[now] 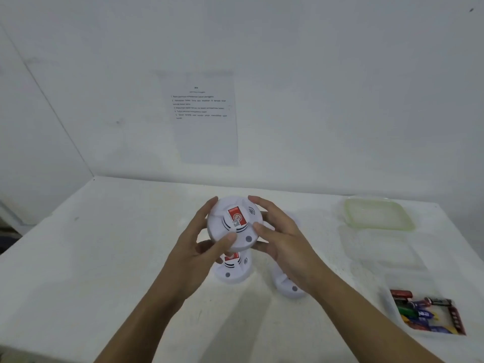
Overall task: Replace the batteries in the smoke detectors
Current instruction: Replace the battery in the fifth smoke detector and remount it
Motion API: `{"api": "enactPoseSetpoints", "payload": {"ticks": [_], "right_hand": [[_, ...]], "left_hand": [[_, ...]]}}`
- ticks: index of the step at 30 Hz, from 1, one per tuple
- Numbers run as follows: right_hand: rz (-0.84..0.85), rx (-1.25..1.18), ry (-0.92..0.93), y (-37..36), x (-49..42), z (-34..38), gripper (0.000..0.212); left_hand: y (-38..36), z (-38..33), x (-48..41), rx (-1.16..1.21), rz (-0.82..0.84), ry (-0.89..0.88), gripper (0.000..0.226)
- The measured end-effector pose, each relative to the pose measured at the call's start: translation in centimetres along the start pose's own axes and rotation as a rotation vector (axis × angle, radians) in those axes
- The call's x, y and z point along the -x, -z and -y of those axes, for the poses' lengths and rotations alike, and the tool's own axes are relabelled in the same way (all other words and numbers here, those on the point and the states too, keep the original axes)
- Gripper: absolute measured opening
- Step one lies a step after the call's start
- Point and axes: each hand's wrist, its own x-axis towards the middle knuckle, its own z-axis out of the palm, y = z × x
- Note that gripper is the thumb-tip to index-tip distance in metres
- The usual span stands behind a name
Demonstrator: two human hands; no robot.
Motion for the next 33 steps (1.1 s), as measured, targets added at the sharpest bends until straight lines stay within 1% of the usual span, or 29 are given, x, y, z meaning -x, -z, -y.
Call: {"api": "enactPoseSetpoints", "payload": {"ticks": [2,5,8,10,13,18,24,29,33], "right_hand": [[0.004,0.045,0.013,-0.5,-0.5,0.1,0.040],[0.035,0.087,0.029,-1.3,-1.3,0.2,0.049],[0.087,0.173,0.064,-2.3,-2.1,-0.1,0.067],[0.128,0.181,0.079,-3.1,-2.6,-0.5,0.080],[0.126,0.188,0.094,-4.5,-3.7,-1.3,0.089],[0.034,0.208,0.134,-6.7,-5.3,-2.9,0.085],[0.014,0.221,0.096,-7.9,-6.3,-4.1,0.080],[-0.008,0.298,0.062,-7.5,-7.0,-4.4,0.083],[-0.007,0.321,0.080,-7.5,-7.5,-4.5,0.082]], "left_hand": [[0.8,0.0,-0.3,-0.054,0.029,-0.015,0.072],[2.4,0.4,-1.2,-0.051,0.035,-0.047,0.068],[4.2,0.7,-2.2,-0.027,0.100,-0.093,0.062],[5.5,1.0,-3.0,-0.028,0.137,-0.102,0.058],[7.0,1.4,-4.0,-0.052,0.200,-0.103,0.058],[9.3,2.5,-5.4,-0.004,0.271,-0.104,0.051],[10.8,4.1,-6.3,0.051,0.282,-0.047,0.053],[10.7,5.0,-7.2,0.112,0.307,-0.007,0.055],[10.8,5.3,-8.0,0.047,0.316,-0.037,0.057]]}}
